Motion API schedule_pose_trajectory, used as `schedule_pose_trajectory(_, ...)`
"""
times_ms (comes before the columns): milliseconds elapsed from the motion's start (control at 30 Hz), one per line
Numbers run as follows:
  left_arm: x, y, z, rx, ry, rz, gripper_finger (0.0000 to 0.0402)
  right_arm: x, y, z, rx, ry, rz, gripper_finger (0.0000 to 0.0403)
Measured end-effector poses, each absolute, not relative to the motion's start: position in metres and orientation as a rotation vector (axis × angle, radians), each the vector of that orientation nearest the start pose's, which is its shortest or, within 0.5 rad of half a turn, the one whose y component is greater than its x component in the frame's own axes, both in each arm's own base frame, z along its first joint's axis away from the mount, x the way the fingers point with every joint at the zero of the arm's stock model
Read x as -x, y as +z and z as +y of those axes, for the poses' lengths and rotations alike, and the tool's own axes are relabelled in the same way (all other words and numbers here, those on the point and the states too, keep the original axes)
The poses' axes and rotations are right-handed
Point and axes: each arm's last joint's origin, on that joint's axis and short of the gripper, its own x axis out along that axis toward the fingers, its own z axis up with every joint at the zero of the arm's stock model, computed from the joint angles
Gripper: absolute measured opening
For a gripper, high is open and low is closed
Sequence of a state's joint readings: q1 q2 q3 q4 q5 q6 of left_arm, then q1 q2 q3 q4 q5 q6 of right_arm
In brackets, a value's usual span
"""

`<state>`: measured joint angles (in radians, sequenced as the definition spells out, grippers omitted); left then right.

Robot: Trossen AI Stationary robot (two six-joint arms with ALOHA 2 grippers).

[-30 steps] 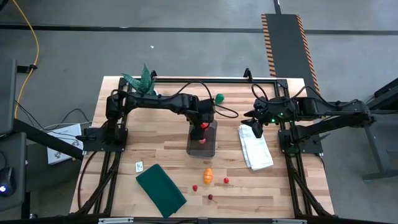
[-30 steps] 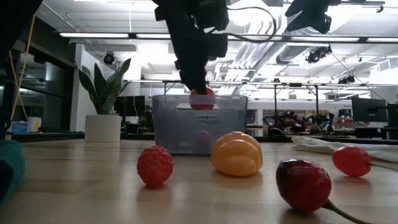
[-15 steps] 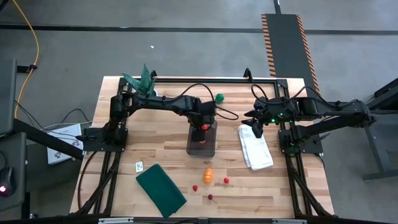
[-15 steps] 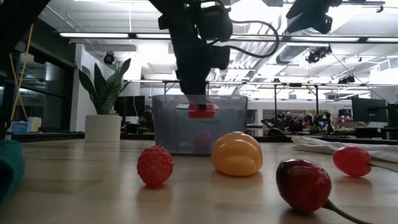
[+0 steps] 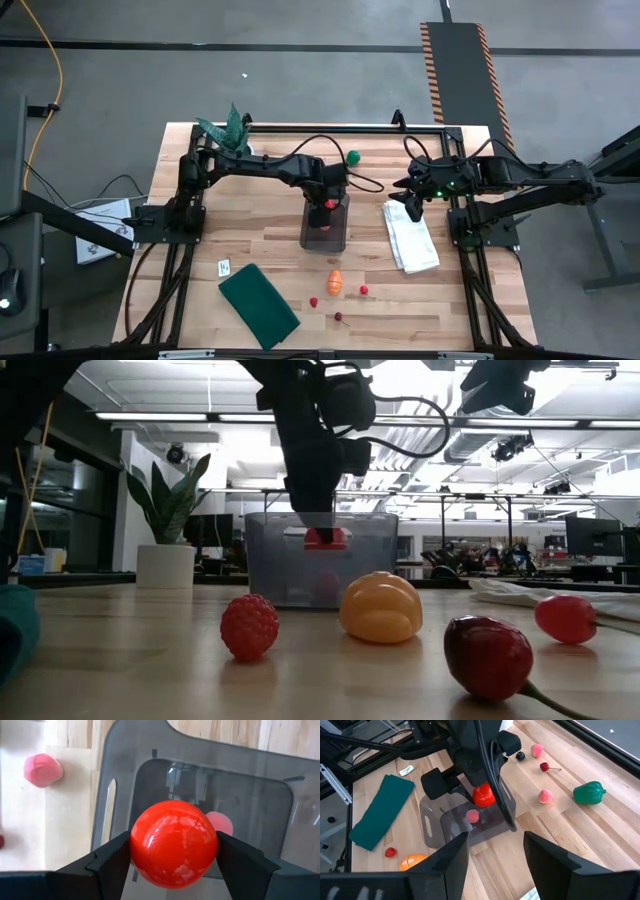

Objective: Pick and placing Produce into tupperware
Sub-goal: Put the tomato into the transparent black bin

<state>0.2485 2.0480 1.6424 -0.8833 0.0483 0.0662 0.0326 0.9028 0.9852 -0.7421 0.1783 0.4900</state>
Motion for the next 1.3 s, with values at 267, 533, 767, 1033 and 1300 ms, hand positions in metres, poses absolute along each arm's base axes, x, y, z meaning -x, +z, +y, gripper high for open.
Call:
schedule_pose_trajectory(267, -0.4042, 0.2037, 0.1020, 0.115, 0.155, 1.285, 0.0259, -0.1716, 0.3315, 0.0005, -0.401, -0.298, 0.610, 0.0181)
schedule_pose_trajectory(533, -0.4048, 0.2039, 0.1011, 0.139, 0.124, 1.275, 0.0260, -0.1708, 0.3304, 0.0005, -0.398, -0.301, 0.624, 0.0181)
schedule_pose_trajectory(767, -0.4049, 0.2039, 0.1010, 0.149, 0.126, 1.274, 0.0270, -0.1703, 0.3298, 0.0004, -0.397, -0.303, 0.632, 0.0181)
schedule_pose_trajectory(1033, -0.4048, 0.2041, 0.1009, 0.150, 0.127, 1.274, 0.0293, -0.1703, 0.3298, 0.0004, -0.389, -0.300, 0.633, 0.0181)
schedule_pose_trajectory(1300, -0.4046, 0.2043, 0.1008, 0.160, 0.129, 1.274, 0.0280, -0.1703, 0.3298, 0.0004, -0.386, -0.301, 0.633, 0.0181)
